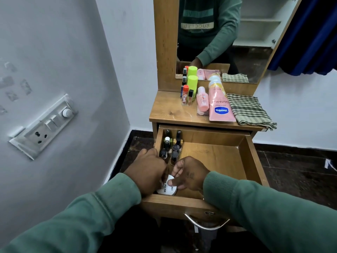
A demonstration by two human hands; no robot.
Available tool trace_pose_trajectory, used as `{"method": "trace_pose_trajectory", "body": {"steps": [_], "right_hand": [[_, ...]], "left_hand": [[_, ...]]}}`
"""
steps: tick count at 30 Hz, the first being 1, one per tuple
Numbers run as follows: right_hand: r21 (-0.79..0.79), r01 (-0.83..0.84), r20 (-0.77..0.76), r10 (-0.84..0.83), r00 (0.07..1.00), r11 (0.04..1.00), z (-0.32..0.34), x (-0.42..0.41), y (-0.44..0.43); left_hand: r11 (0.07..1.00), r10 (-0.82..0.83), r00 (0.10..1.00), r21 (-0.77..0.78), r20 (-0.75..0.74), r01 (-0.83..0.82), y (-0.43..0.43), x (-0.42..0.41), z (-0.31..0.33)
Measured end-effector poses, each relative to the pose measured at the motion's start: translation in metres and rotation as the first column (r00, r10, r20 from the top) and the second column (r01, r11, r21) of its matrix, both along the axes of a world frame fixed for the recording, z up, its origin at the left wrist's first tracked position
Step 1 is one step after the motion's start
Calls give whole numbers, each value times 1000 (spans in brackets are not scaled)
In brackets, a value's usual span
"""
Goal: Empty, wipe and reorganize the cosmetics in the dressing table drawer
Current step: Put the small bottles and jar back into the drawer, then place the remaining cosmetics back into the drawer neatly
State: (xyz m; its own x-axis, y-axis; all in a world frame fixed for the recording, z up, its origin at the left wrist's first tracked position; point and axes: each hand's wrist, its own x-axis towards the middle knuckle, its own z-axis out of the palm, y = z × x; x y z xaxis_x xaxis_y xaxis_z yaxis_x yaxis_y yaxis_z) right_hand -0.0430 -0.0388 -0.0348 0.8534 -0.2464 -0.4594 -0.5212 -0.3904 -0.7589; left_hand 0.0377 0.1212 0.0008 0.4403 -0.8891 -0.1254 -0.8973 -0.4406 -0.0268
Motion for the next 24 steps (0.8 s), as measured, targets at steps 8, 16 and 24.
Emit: {"method": "trace_pose_trajectory", "body": {"steps": [8, 16, 24], "right_hand": [[-98, -17, 40, 21, 999, 995, 6, -4, 4], [-99, 2, 200, 18, 980, 995, 44, -19, 0], [-178, 244, 464, -137, 875, 953, 119, -8, -60]], "left_hand": [[1000, 4, 999, -1, -32, -4, 1, -4, 9], [953, 26, 986, -293, -166, -75, 4, -12, 35], [783, 78, 925, -551, -373, -289, -50, 8, 94]]}}
